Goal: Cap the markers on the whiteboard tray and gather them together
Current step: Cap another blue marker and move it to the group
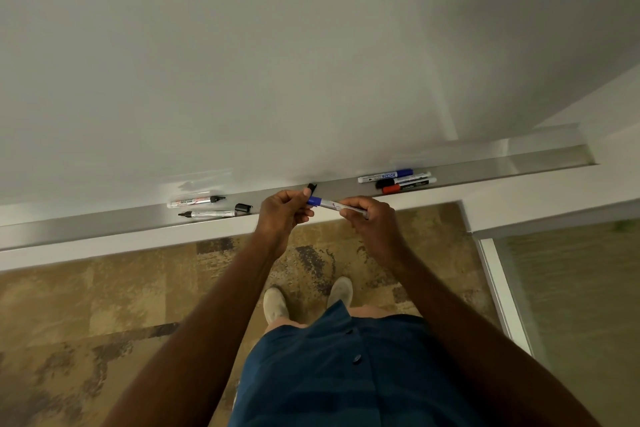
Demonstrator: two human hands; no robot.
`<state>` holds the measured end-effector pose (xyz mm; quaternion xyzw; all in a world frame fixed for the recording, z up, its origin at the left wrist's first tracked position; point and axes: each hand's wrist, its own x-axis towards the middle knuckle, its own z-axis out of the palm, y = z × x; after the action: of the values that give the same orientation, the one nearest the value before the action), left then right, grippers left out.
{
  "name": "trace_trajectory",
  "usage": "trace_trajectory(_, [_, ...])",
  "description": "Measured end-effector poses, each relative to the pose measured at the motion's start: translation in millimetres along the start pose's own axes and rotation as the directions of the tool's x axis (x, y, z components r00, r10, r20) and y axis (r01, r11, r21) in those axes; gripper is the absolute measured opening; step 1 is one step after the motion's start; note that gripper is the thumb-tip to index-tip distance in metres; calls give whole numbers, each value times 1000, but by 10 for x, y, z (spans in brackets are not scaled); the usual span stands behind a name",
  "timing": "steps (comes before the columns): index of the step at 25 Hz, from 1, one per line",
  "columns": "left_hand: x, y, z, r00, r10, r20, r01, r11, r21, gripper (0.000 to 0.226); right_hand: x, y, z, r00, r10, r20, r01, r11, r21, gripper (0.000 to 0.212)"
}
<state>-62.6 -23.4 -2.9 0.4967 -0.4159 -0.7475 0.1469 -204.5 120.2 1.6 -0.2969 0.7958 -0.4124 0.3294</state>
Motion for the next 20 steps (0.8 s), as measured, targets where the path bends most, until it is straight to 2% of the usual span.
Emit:
trace_trajectory(3, [46, -72, 122, 999, 2, 42, -5, 998, 68, 15, 109, 170, -172, 997, 3, 72, 2, 998, -66, 23])
trace_trajectory(6, [112, -154, 264, 998, 48, 37, -55, 971, 234, 15, 299, 346, -399, 990, -43, 136, 70, 978, -194, 22])
trace_trajectory(8, [153, -193, 255, 996, 86, -35, -71, 949, 306, 21, 450, 501, -598, 990, -140, 14, 137, 939, -316, 21])
trace_trajectory(10, [156, -195, 81, 979, 151, -137, -87, 917, 388, 19, 601, 652, -811, 968, -188, -166, 84, 868, -490, 21])
trace_trajectory(12, [131, -189, -224, 941, 272, -203, -112, 812, 572, 18, 715, 777, -989, 953, -132, -272, -61, 799, -598, 23])
trace_trajectory(15, [105, -171, -751, 859, 474, -193, -122, 558, 821, 21, 813, 920, -1060, 946, -93, -310, -148, 729, -668, 28])
trace_trajectory(17, [119, -109, -1004, 846, 505, -174, -69, 427, 902, 26, 841, 953, -1029, 938, -85, -336, -174, 723, -669, 32])
trace_trajectory(20, [178, -19, -1217, 851, 509, -133, -23, 290, 957, 26, 878, 964, -967, 933, -55, -355, -209, 721, -661, 34])
